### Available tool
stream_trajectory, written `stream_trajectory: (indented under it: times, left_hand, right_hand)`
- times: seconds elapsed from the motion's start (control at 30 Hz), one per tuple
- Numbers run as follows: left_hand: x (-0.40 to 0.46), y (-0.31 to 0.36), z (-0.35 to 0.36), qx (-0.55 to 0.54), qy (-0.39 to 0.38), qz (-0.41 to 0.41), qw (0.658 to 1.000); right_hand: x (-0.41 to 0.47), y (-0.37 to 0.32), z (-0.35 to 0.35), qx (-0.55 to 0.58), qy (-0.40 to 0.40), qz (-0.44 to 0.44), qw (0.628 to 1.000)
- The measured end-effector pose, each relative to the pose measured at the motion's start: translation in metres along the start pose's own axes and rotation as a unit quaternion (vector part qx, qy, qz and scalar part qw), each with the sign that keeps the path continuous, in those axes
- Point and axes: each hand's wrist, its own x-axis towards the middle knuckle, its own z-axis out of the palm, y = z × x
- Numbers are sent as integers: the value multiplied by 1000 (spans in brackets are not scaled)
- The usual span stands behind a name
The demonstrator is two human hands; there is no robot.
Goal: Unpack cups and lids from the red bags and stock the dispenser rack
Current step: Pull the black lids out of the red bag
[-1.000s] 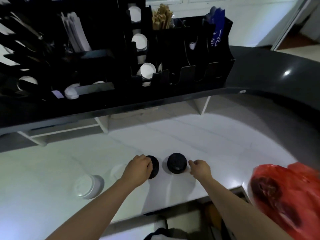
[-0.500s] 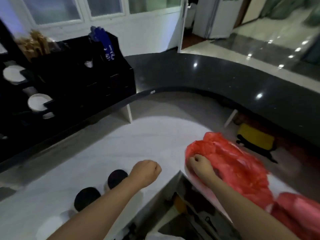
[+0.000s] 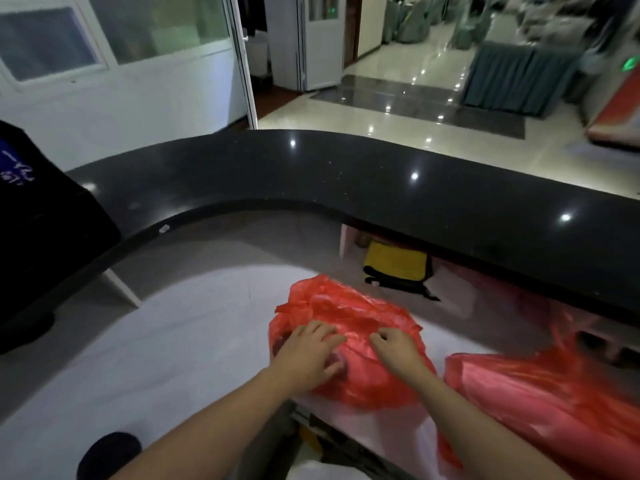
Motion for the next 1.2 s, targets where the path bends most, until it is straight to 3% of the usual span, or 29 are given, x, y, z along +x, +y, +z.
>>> stream_trajectory:
  times: [0.1,0.2,0.33,0.47,0.53,0.57,0.67,0.93,1.07,1.2]
  left_hand:
    - [3,2,10,37,-68,3,997]
    - [-14,1,18,63,-61,14,996]
    - [-43,-3,32,64,-34,39,997]
    - [-61,-11,46,64,-49,23,997]
    - [-66,-15,46,75,-95,2,993]
    - [-67,-16,44,82,-122,-10,989]
    - [-68,-23,50,69,-112,-8,991]
    - [-61,-38,55,-8,-157,5,987]
    - [-55,-42,54,-9,-162,20,987]
    - [-44,-44,48,-5,-161,22,987]
  right_hand:
    - [8,5,10,18,-11,-12,1000]
    - [13,2,23,7,-55,-26,998]
    - [17,-8,41,-93,-167,-64,980]
    - [18,-13,60,-143,-213,-57,965]
    - [17,-14,69,-154,-230,-28,961]
    - [17,-14,72,-161,-235,-21,958]
    - [16,-17,79,-180,-224,-17,958]
    - [22,-22,84,-113,-250,82,958]
    - [25,-26,69,-57,-236,113,963]
    - [34,-31,40,-83,-178,89,976]
